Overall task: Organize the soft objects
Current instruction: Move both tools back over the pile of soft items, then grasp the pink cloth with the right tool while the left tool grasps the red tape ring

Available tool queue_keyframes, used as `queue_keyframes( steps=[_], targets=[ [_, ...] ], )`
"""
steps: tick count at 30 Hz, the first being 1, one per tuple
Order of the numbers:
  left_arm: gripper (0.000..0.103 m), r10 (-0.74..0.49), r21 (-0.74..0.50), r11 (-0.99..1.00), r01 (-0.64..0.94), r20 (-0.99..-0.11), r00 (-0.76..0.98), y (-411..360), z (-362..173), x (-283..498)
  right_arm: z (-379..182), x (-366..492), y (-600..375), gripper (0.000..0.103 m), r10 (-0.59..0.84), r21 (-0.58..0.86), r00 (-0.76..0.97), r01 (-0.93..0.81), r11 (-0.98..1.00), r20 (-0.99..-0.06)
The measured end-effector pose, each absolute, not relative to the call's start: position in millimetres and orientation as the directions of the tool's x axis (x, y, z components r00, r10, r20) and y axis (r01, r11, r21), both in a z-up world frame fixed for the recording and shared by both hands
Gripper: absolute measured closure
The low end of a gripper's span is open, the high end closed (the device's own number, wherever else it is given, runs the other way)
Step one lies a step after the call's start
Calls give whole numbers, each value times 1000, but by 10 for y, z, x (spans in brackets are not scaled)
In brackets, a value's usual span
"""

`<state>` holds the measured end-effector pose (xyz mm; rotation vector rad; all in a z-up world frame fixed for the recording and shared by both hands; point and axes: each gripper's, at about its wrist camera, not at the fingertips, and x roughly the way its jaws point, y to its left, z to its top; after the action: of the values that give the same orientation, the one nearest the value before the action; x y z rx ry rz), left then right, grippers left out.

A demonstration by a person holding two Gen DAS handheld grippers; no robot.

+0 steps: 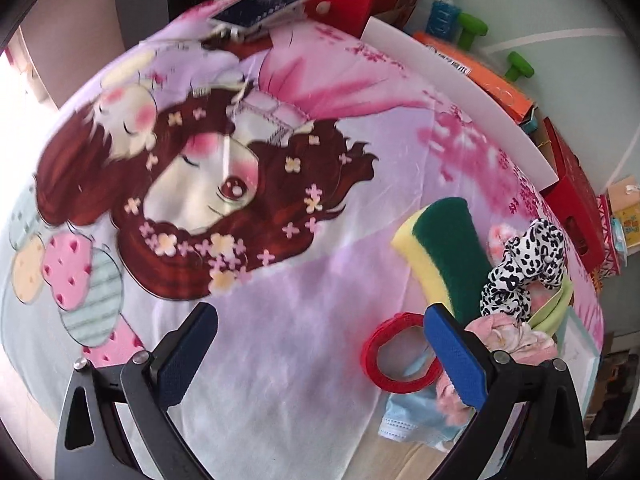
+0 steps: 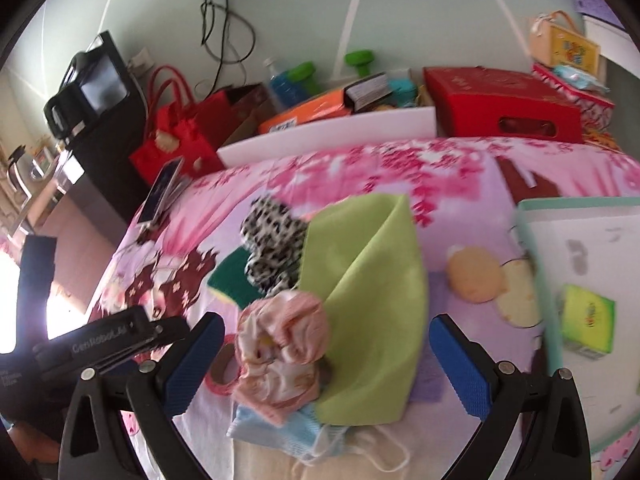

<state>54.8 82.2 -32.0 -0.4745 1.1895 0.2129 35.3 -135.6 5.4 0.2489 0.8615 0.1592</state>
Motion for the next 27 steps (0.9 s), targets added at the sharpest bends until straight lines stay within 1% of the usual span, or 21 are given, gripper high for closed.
queue_keyframes(
  steps=[2,3,5,6,8,9,11,13,16,17,21,27],
  targets=[
    [0,-90,-241,884,-400,-928,361,811,-342,552,-20,369,-1340,19,254,296,626,-38,954,-738],
    [0,-77,-224,893,-391,-931,357,788,-343,556,-29,375,-1352,23,259,303,622,-36,952,-739],
    [1,-63,-200,906,-373,-935,348,741,-350,571,-64,390,-1392,38,280,334,612,-27,942,-740],
    [1,-73,-205,909,-364,-936,345,717,-356,572,-69,403,-1402,42,289,346,609,-26,938,-739],
    [1,-94,-221,910,-351,-935,343,684,-357,580,-86,394,-1437,62,318,382,602,-23,924,-733],
    [1,-99,-223,911,-347,-935,342,675,-353,587,-93,393,-1444,65,327,394,600,-22,919,-730],
    [1,-102,-224,913,-341,-935,339,654,-339,600,-102,389,-1452,77,345,412,592,-24,911,-728],
    [1,-106,-224,915,-334,-935,337,629,-339,599,-85,381,-1443,84,353,416,593,-34,909,-724],
    [1,-114,-228,917,-327,-935,335,595,-341,604,-70,374,-1428,91,375,428,592,-55,902,-713],
    [1,-117,-231,917,-325,-935,334,588,-351,609,-62,367,-1424,91,380,431,594,-62,900,-709],
    [1,-136,-243,917,-316,-936,326,550,-369,626,-25,341,-1446,94,383,436,609,-67,897,-694],
    [1,-153,-256,914,-315,-936,318,520,-389,636,187,200,-1614,95,384,463,675,-70,884,-630]
  ],
)
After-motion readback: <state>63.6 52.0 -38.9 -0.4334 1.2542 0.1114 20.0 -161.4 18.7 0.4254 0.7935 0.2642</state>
